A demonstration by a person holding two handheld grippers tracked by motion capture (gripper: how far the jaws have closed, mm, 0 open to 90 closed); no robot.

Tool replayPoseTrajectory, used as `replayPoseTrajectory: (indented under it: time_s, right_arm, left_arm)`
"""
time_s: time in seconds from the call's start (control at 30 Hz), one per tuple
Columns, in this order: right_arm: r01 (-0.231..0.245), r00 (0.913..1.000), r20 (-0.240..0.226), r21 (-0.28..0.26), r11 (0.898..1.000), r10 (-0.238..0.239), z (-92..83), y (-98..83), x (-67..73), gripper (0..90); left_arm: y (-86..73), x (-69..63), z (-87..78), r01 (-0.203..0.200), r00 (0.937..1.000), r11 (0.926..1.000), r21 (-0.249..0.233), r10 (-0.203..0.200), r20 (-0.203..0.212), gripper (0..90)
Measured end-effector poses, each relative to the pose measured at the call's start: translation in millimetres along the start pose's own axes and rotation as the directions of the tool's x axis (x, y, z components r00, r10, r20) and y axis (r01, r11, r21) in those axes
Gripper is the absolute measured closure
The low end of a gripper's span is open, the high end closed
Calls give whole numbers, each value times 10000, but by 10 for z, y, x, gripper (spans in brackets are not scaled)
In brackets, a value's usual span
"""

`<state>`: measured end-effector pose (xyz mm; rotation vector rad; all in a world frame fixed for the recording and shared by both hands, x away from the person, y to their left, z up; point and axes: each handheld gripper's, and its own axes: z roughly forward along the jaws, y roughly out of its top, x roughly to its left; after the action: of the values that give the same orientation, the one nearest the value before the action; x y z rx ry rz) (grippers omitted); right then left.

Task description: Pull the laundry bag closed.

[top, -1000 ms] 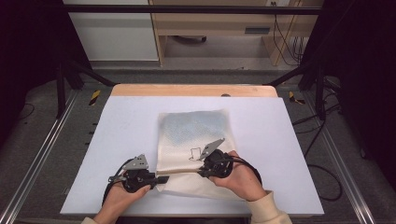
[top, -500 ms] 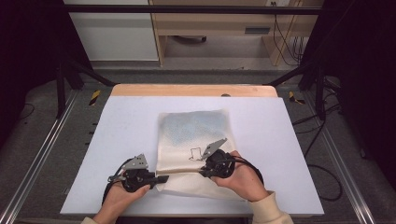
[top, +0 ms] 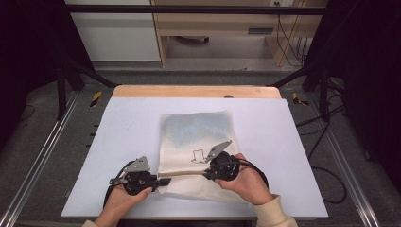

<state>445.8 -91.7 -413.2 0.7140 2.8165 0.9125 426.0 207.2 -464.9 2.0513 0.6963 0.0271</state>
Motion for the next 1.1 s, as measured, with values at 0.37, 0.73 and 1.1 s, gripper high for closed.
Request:
replayPoseTrajectory:
  time_s: [0.37, 0.73, 1.1]
  right_arm:
    - [-101, 9999, -12, -20, 9999, 101, -16, -27, -20, 817]
    - [-181, 9998, 31, -85, 9998, 182, -50, -75, -45, 816]
    - [-297, 9995, 89, -90, 9995, 297, -69, -116, -70, 816]
  left_arm:
    - [1, 7, -11, 53, 10000, 10000, -70, -53, 5, 835]
    - [3, 10, -17, 64, 10000, 9999, -88, -64, 28, 835]
    - [2, 5, -15, -30, 10000, 10000, -42, 29, -29, 835]
